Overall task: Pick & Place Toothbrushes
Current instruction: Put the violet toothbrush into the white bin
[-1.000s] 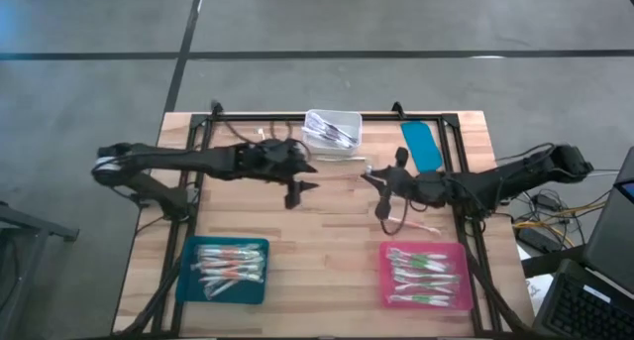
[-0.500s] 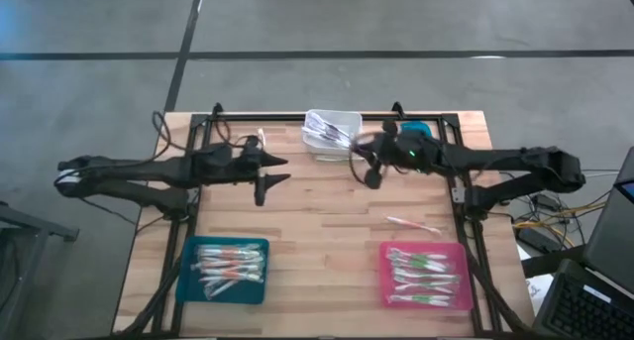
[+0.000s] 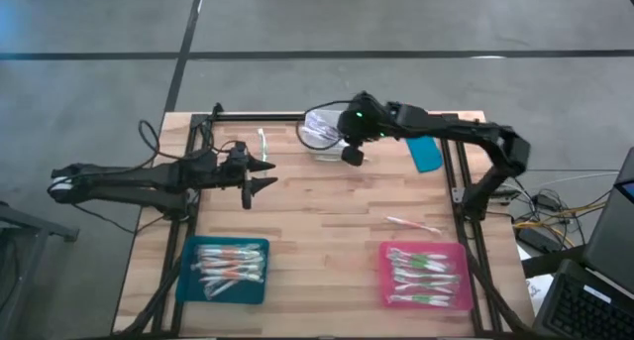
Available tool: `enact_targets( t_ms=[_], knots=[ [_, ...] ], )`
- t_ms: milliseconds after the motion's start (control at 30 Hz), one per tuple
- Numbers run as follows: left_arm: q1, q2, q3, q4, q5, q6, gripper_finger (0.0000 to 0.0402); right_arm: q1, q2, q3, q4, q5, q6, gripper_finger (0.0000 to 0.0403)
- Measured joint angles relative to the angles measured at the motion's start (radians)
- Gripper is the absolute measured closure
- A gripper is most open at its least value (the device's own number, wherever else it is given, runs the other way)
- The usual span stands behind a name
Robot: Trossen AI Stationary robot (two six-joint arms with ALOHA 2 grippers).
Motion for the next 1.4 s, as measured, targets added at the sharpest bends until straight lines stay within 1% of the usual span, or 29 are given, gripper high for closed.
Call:
enact_targets(
  t_ms=[100, 233, 400, 567, 833, 1100, 1233, 1400],
  knots=[
    [0.000, -0.015, -0.022, 0.011, 0.000, -0.002, 0.0200, -0.015, 0.092, 0.113, -0.106, -0.032, -0.046, 0.0380],
    [0.000, -0.023, -0.052, 0.048, 0.000, -0.010, 0.0200, -0.050, 0.195, 0.236, -0.212, -0.035, -0.065, 0.0380],
    [0.000, -0.022, -0.072, 0.059, 0.000, -0.028, 0.0200, -0.094, 0.275, 0.324, -0.264, -0.036, -0.065, 0.0380],
    [0.000, -0.023, -0.087, 0.061, 0.000, -0.035, 0.0200, -0.112, 0.334, 0.380, -0.292, -0.083, -0.060, 0.0380],
    [0.000, -0.023, -0.088, 0.062, 0.000, -0.032, 0.0200, -0.120, 0.405, 0.405, -0.298, -0.087, -0.056, 0.0380],
    [0.000, -0.022, -0.108, 0.092, 0.000, -0.030, 0.0200, -0.163, 0.448, 0.405, -0.305, -0.092, -0.010, 0.0380],
    [0.000, -0.023, -0.111, 0.093, 0.000, -0.029, 0.0200, -0.171, 0.480, 0.404, -0.305, -0.127, -0.009, 0.0379],
    [0.000, -0.023, -0.112, 0.094, 0.000, -0.028, 0.0200, -0.181, 0.516, 0.404, -0.305, -0.139, 0.004, 0.0371]
  ],
)
